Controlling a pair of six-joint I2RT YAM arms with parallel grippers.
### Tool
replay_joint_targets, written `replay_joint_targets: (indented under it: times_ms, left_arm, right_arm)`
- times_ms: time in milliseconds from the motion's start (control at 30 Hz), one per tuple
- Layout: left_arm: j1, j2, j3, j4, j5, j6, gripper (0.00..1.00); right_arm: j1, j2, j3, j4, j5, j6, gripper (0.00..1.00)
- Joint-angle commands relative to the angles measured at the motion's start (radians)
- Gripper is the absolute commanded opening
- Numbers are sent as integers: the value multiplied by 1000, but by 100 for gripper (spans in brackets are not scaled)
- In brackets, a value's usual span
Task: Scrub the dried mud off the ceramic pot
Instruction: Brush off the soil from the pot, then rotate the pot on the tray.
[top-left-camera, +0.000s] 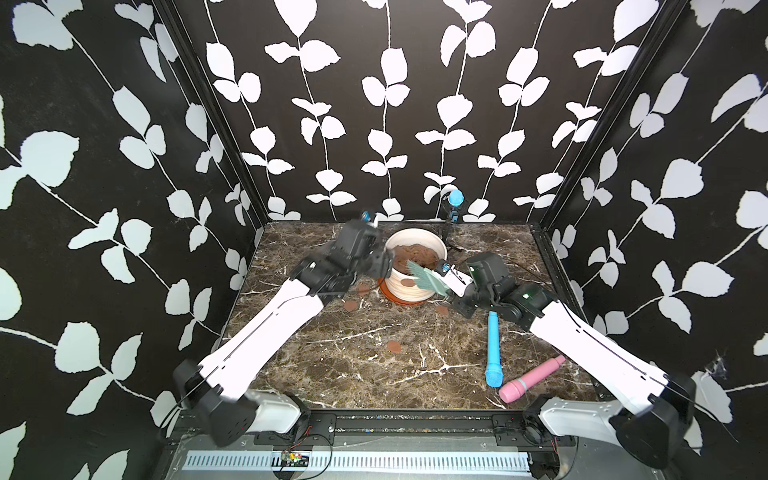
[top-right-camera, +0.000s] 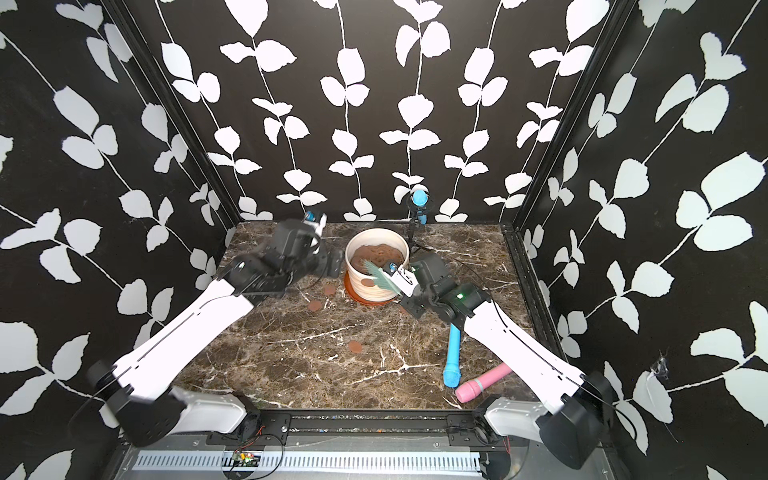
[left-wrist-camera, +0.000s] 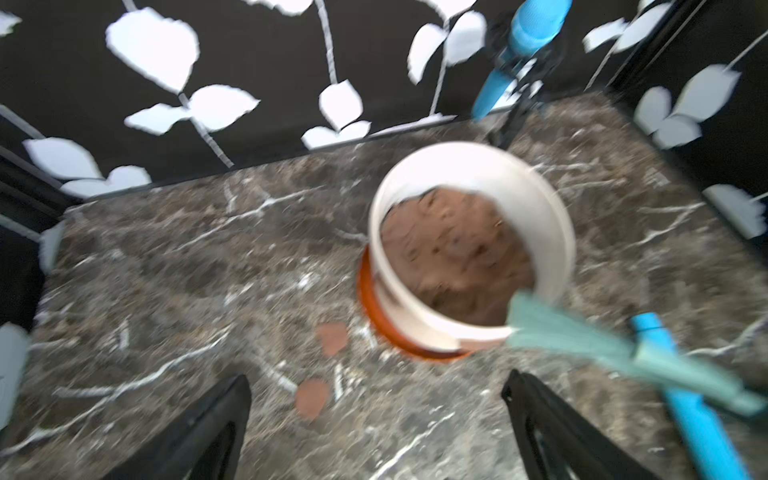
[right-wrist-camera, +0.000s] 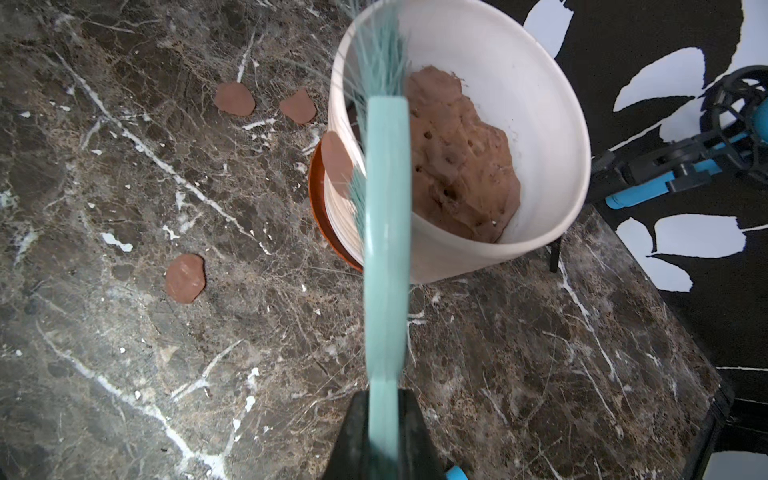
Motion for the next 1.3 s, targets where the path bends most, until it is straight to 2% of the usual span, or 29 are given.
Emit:
replay_joint_targets:
  times_ms: [0,167,300,433,567,633,733,800,867,967,1133,1267]
  left_arm:
    - [47,-140,-103,-29,-69,27,99]
    - [113,-278,-243,-78,-81,31,99]
    - [120,-338,-298,-64,-66,74,98]
    - [120,-373,-316,-6,-24,109,99]
    - [120,-380,-345,97,77,148,99]
    - [120,-359,-348,137,187,189,99]
    - [119,-312,-377,255,439,313,95]
    - [118,-268,-381,322,566,389,91]
    - [110,-224,-389,400,625,463,87]
    - [86,-127,-361,446,707,645,86]
    - [44,84,-181,296,761,939,81]
    - [34,257,-9,166,761,1031,72]
  right_arm:
    - [7,40,42,121,-6,8,0]
    - [51,101,77,129,-36,-38,0]
    - [96,121,99,94,-80,-98,0]
    - [130,80,82,50,-161,-134,0]
    - [147,-16,49,-51,-276,-145,0]
    - [147,-84,18,-69,-285,-118,0]
    - [147,-195,-40,-45,-219,-46,0]
    - [145,-262,-73,-15,-86,20,0]
    - [132,-311,-96,8,75,78,0]
    - [91,-350,-98,-10,235,157,0]
    - [64,-385,-117,-8,317,213,0]
    - [62,-422,-132,-23,325,233,0]
